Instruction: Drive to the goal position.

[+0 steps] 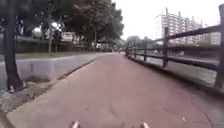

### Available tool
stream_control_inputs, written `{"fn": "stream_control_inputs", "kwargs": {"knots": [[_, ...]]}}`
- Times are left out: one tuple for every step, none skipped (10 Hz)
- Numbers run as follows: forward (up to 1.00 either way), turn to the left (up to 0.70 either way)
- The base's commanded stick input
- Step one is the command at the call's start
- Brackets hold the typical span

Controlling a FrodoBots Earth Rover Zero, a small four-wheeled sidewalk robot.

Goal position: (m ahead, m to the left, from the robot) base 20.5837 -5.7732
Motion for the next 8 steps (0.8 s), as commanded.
{"fn": "stream_control_inputs", "kwargs": {"knots": [[0.7,0.0],[0.7,0.0],[0.7,0.0],[0.7,0.0],[0.7,0.0],[0.7,0.0],[0.7,0.0],[0.7,0.0]]}}
